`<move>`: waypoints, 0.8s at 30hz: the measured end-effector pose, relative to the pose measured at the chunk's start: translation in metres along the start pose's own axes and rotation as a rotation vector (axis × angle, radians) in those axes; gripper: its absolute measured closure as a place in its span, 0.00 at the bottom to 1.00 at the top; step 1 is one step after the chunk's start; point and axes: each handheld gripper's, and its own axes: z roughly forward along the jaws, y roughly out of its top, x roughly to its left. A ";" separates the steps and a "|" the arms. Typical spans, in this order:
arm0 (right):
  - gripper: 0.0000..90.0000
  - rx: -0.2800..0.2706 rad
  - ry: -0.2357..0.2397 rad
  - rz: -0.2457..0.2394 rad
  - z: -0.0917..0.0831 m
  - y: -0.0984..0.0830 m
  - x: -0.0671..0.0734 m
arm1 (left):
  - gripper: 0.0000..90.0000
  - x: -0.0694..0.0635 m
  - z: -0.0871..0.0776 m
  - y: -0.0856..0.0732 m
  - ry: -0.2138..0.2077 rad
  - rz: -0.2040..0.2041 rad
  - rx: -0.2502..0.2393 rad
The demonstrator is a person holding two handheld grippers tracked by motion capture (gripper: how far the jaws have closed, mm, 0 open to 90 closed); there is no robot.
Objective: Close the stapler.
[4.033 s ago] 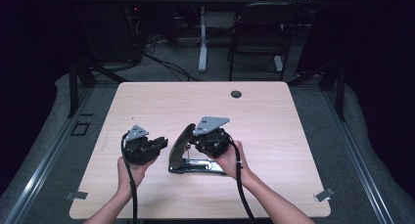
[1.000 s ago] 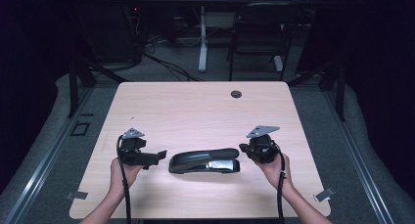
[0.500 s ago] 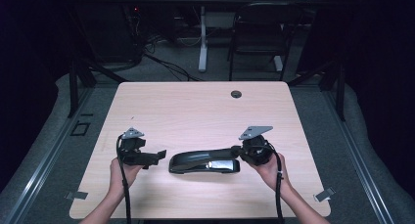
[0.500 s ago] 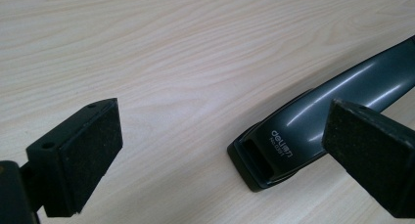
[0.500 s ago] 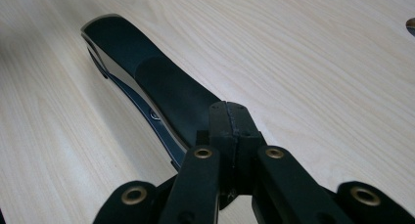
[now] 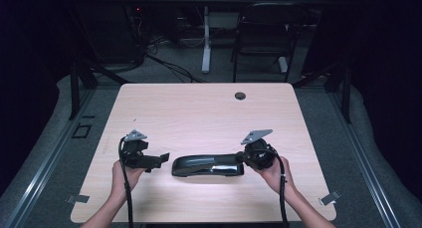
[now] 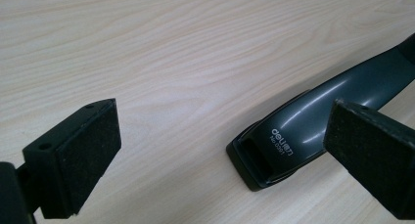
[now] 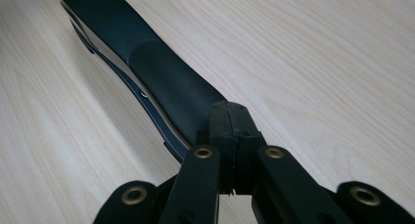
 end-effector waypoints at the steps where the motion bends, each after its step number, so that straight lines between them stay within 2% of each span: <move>1: 1.00 0.008 0.005 0.000 0.001 0.000 -0.001 | 0.01 0.000 0.000 0.000 0.001 0.003 0.002; 15: 1.00 0.014 -0.005 0.002 0.005 -0.003 -0.001 | 0.00 -0.002 0.000 0.000 0.015 0.006 -0.002; 16: 1.00 0.036 -0.005 0.002 0.006 -0.003 0.000 | 0.00 -0.002 0.000 0.000 0.016 0.004 -0.002; 18: 1.00 0.020 -0.009 0.000 0.007 -0.004 0.000 | 0.00 -0.002 0.000 0.000 0.016 0.003 -0.003; 24: 1.00 0.024 -0.008 -0.016 0.005 -0.003 0.000 | 0.00 -0.001 0.001 0.000 0.017 0.009 -0.008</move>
